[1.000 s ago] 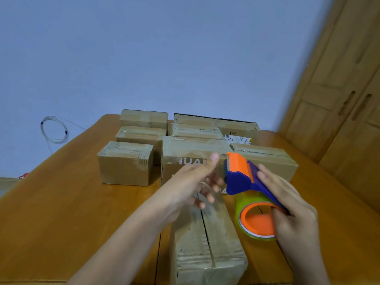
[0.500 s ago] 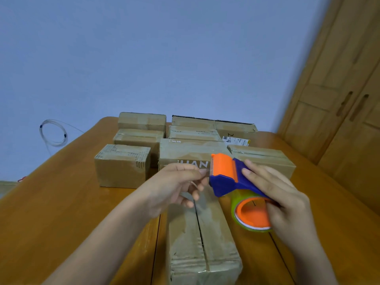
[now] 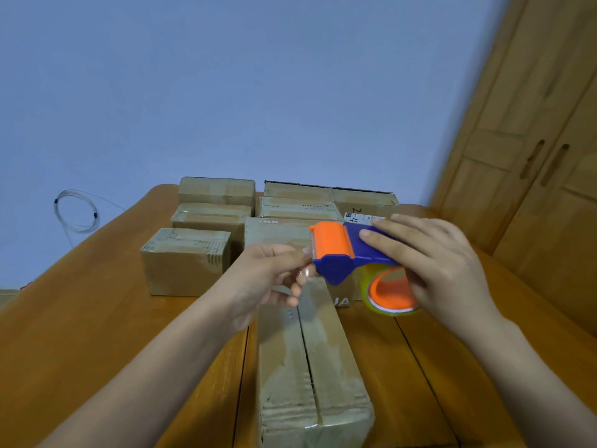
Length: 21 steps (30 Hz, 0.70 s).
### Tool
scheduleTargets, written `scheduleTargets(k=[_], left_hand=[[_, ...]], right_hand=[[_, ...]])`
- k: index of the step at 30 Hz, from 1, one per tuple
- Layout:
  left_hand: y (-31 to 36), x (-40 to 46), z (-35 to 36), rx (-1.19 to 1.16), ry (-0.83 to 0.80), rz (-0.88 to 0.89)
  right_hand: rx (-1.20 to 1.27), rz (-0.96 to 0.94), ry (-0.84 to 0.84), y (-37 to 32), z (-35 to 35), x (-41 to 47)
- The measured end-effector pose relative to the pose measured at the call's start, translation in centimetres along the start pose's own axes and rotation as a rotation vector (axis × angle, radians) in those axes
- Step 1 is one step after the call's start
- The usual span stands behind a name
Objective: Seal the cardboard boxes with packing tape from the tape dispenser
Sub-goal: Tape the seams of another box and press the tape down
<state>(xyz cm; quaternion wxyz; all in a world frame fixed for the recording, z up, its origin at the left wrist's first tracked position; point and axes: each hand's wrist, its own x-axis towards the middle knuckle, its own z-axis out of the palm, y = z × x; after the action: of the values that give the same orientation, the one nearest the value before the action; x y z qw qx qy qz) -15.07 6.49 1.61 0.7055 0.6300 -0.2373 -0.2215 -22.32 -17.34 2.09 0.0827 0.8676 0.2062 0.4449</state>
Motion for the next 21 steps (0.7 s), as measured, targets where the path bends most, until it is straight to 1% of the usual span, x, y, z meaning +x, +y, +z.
scheduleTargets(k=[3, 5, 7, 12, 16, 21], left_hand=[[0.1, 0.2, 1.0, -0.058, 0.083, 0.029], [0.2, 0.5, 1.5, -0.102, 0.144, 0.034], [0.3, 0.6, 1.8, -0.095, 0.174, 0.039], [0.2, 0.3, 1.7, -0.030, 0.175, 0.041], [0.5, 0.2, 1.1, 0.001, 0.181, 0.056], [1.5, 0.7, -0.3, 0.066, 0.213, 0.072]], right_hand=[[0.000, 0.049, 0.061, -0.5, 0.2, 0.2], [-0.002, 0.053, 0.117, -0.8, 0.5, 0.3], [-0.037, 0.046, 0.135, -0.4, 0.8, 0.5], [-0.149, -0.080, 0.083, 0.9, 1.3, 0.9], [-0.132, -0.141, 0.091, 1.6, 0.7, 2.4], [-0.069, -0.201, 0.034, 1.7, 0.5, 3.6]])
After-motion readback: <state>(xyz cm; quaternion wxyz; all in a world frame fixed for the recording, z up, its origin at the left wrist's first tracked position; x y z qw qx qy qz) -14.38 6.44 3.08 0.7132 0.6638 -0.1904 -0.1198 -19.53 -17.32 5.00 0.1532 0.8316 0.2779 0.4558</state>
